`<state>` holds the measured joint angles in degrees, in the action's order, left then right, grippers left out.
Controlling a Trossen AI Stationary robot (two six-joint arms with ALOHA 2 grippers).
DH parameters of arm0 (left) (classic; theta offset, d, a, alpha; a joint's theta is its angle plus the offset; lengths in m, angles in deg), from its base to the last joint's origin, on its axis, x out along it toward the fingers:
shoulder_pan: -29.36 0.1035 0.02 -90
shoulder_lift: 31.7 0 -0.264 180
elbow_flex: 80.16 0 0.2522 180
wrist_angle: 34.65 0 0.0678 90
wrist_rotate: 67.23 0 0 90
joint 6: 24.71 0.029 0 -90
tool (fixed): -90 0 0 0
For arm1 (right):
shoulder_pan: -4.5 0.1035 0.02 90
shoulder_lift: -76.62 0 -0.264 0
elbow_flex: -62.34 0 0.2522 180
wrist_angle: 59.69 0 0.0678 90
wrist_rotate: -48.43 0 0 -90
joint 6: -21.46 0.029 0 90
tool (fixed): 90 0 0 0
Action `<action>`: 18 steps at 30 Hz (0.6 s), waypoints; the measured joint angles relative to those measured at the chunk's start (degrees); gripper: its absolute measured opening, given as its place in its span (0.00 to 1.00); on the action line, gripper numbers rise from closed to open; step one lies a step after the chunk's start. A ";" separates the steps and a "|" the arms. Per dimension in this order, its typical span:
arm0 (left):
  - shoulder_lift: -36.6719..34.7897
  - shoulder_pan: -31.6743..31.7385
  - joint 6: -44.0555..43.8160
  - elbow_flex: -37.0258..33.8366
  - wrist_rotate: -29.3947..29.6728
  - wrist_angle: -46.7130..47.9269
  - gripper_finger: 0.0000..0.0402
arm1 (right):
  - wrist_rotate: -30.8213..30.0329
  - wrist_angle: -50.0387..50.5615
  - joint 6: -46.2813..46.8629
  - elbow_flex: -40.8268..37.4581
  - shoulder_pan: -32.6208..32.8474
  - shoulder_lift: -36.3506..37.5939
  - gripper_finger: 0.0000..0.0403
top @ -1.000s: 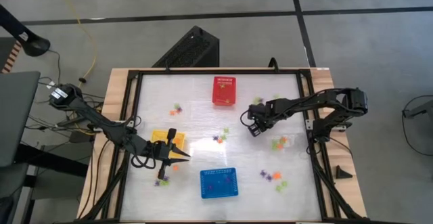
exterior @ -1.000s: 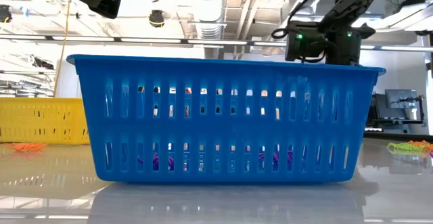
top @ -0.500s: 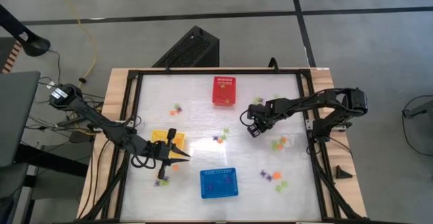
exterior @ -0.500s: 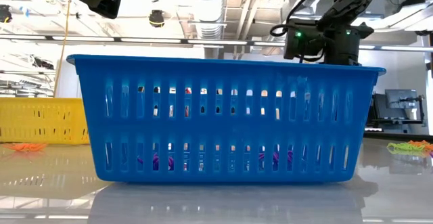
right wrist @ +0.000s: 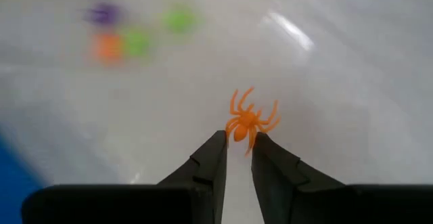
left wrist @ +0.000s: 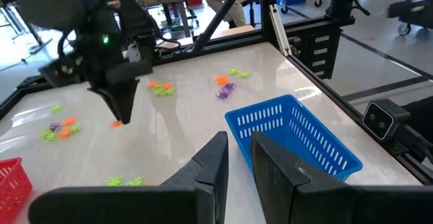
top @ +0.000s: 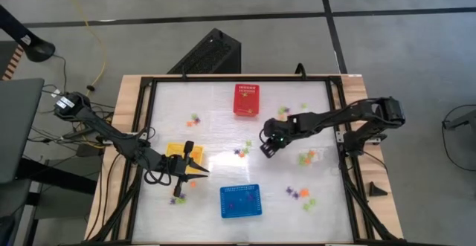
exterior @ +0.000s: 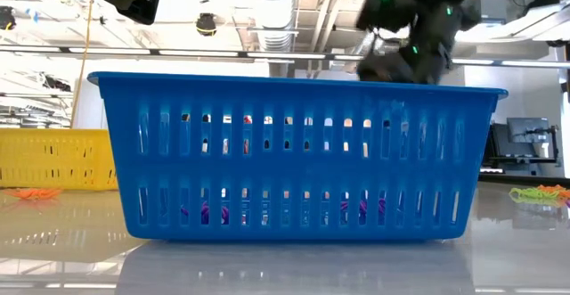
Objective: Sort Halloween decoration
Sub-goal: Put the orange spider toy into the yellow basket
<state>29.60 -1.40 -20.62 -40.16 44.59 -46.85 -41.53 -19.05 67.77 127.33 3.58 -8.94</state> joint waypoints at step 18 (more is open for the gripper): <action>0.00 0.00 -0.02 -0.02 0.01 -0.59 0.14 | -12.61 -29.33 -9.17 7.88 12.54 -6.83 0.24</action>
<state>29.60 -1.40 -20.63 -40.18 44.61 -47.44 -54.14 -48.38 58.59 135.21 16.12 -15.77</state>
